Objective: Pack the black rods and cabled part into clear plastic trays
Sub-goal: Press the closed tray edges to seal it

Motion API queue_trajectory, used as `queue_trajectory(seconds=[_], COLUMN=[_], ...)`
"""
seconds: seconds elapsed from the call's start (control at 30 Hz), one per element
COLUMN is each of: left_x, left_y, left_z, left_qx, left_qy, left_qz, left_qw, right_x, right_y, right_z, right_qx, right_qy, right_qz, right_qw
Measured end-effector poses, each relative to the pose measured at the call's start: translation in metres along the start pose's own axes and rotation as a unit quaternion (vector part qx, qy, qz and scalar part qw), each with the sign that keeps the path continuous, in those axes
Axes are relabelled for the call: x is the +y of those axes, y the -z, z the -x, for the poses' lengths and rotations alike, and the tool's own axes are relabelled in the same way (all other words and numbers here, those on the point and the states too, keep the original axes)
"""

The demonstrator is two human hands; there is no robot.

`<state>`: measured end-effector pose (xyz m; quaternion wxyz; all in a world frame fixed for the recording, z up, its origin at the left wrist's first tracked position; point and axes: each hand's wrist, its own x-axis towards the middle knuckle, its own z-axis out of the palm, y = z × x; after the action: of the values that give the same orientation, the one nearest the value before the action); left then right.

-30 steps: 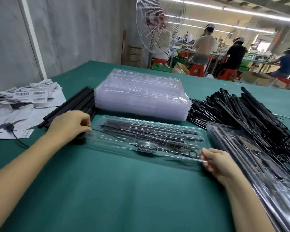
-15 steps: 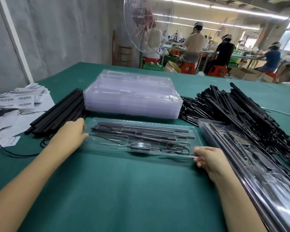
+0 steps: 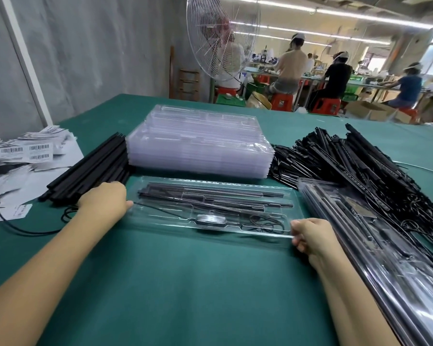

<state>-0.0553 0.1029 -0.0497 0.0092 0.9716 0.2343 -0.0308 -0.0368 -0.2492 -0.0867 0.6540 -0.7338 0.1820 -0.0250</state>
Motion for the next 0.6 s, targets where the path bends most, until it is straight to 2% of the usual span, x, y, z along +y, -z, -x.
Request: queue_trajectory(seconds=[0.07,0.1,0.13,0.17,0.23,0.3,0.37,0.47,0.6], left_x=[0.001,0.002,0.004,0.007,0.014,0.018,0.020,0.028,0.031], left_y=[-0.007,-0.012,-0.016,-0.019,-0.021,-0.026,-0.029,-0.026,-0.036], left_z=[0.002,0.000,-0.001,0.001,0.005,0.007,0.006,0.007,0.011], left_qx=[0.085,0.134,0.149,0.132,0.029,-0.036,-0.049,-0.081,-0.066], left_qy=[-0.057,-0.131,-0.227,-0.314,-0.387,-0.399,-0.397,-0.375,-0.373], left_qz=[-0.025,-0.017,-0.004,0.018,0.070,0.078,0.064,0.104,0.119], left_qw=[0.994,0.982,0.962,0.940,0.919,0.913,0.914,0.918,0.918], right_x=[0.000,0.000,-0.001,-0.001,0.000,0.001,0.002,0.003,0.004], right_y=[0.001,0.001,0.001,0.002,0.003,0.002,0.002,0.001,0.000], right_z=[0.000,0.000,0.000,-0.001,-0.001,0.000,0.001,0.000,0.002], right_qx=[-0.002,-0.004,-0.004,-0.004,-0.003,-0.003,0.001,0.010,0.031], right_qy=[-0.001,-0.002,-0.002,-0.001,0.002,0.006,0.007,0.003,0.004], right_qz=[0.000,0.001,0.002,0.004,0.014,0.030,0.051,0.086,0.144], right_qw=[1.000,1.000,1.000,1.000,1.000,1.000,0.999,0.996,0.989])
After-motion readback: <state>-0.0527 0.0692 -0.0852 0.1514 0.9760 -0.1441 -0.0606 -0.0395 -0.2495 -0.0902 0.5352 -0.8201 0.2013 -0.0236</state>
